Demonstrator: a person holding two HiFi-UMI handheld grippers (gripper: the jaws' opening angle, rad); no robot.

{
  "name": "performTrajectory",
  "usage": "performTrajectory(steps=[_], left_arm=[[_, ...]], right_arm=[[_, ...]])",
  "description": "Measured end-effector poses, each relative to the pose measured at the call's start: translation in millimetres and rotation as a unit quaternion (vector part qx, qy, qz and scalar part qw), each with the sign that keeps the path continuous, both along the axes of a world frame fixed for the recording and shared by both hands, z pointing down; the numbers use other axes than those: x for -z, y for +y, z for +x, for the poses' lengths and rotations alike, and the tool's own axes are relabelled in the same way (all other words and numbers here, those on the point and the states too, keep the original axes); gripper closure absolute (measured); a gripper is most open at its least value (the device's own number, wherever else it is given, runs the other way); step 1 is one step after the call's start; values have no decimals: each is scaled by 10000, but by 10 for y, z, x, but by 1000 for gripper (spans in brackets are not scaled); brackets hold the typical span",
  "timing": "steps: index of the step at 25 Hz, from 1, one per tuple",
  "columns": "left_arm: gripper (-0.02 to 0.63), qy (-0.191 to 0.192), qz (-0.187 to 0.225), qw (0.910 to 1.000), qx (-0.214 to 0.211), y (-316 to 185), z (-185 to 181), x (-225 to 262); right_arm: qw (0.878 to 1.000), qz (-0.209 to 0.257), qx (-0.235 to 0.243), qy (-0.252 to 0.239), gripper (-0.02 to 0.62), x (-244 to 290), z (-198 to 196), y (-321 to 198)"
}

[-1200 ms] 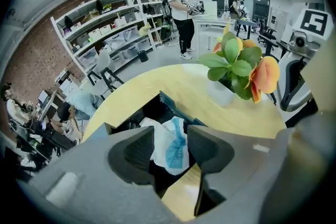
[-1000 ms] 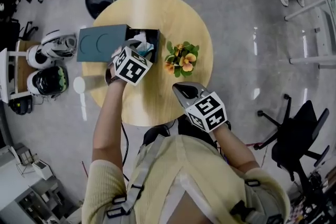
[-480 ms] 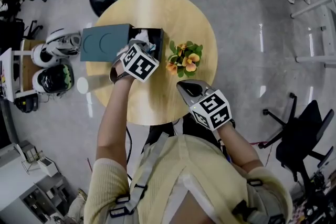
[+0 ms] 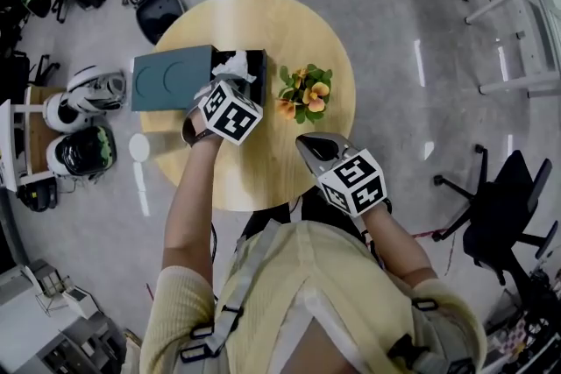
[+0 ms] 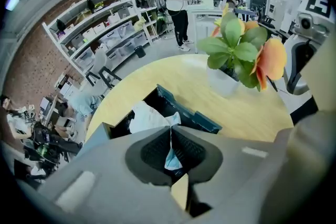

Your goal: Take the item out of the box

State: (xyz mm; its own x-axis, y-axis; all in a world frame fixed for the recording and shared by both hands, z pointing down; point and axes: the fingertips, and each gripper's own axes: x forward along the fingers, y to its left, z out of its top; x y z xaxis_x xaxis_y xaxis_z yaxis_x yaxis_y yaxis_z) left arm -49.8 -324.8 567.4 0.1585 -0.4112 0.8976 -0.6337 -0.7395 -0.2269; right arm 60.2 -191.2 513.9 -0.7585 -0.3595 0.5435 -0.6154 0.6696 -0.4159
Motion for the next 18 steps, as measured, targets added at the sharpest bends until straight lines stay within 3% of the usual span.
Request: performTrajectory(steps=[9, 18], left_arm=[[595, 560, 830, 9949, -147, 129, -51, 557], [595, 1216, 1364, 9825, -363, 483, -26, 1042]], right_arm=[[9997, 183, -54, 125, 592, 140, -256, 179], [9982, 405, -365, 257, 593, 294, -369, 238]])
